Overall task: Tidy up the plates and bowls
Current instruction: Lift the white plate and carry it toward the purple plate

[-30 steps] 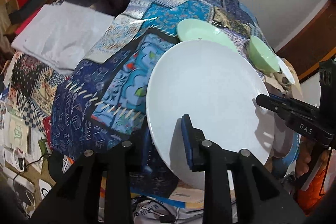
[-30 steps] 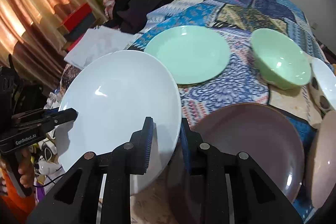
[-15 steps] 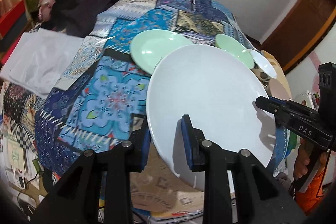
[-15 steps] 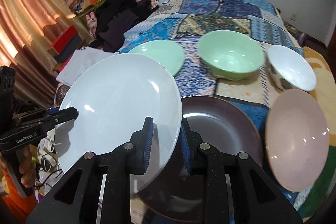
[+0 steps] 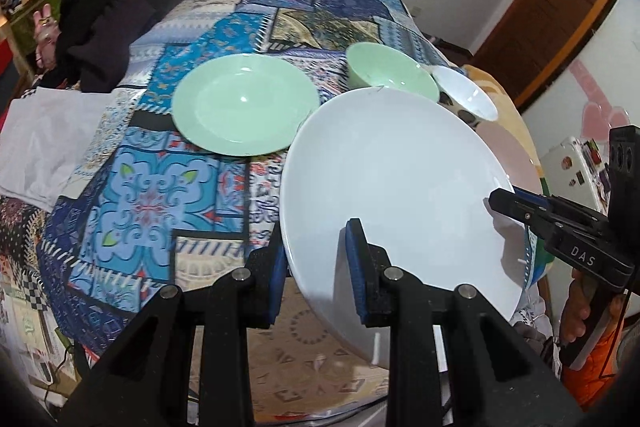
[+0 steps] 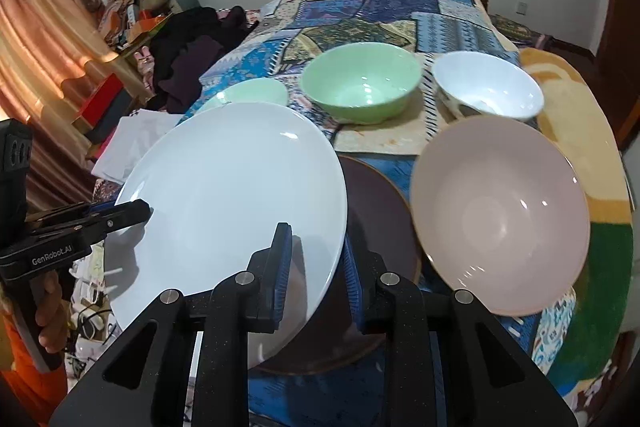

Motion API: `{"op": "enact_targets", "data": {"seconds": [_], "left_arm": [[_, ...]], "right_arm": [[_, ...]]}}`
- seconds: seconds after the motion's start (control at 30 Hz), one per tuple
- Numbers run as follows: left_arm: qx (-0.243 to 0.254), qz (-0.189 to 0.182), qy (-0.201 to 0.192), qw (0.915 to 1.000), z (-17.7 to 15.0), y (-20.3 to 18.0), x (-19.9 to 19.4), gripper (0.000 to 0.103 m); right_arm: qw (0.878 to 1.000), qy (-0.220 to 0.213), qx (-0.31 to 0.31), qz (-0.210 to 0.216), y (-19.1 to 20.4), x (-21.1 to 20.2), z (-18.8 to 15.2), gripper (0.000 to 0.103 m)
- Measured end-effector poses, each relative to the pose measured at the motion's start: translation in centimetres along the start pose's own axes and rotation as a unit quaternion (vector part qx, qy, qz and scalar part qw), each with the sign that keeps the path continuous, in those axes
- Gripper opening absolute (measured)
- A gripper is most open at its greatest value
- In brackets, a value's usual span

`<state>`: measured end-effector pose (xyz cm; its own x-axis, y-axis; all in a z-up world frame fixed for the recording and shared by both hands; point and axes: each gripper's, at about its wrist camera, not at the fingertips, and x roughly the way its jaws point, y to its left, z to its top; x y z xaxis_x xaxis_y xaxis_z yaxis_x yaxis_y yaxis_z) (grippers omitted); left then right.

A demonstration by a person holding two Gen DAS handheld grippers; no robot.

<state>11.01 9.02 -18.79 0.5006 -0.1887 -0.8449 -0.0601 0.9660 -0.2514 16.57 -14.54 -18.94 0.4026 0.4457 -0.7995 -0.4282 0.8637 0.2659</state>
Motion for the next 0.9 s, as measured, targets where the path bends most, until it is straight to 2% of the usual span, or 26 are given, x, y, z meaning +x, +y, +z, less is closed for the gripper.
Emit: {"op": "enact_targets", "data": {"seconds": [0.3,0.9], "left_arm": [[0.018,-0.001,0.028,0.9994,-0.2,-2.0,2.2,0.027],[0.019,0.001,0.071,0.9973,-0.3,-2.4,6.3,0.027]], "right_arm": [[1.0,0.014,0.027,-0.001,-2.0,0.6,-1.4,0.023],[0.998,0.039,0.052,-0.004,-3.9,2.0,-2.3,0.023]]}}
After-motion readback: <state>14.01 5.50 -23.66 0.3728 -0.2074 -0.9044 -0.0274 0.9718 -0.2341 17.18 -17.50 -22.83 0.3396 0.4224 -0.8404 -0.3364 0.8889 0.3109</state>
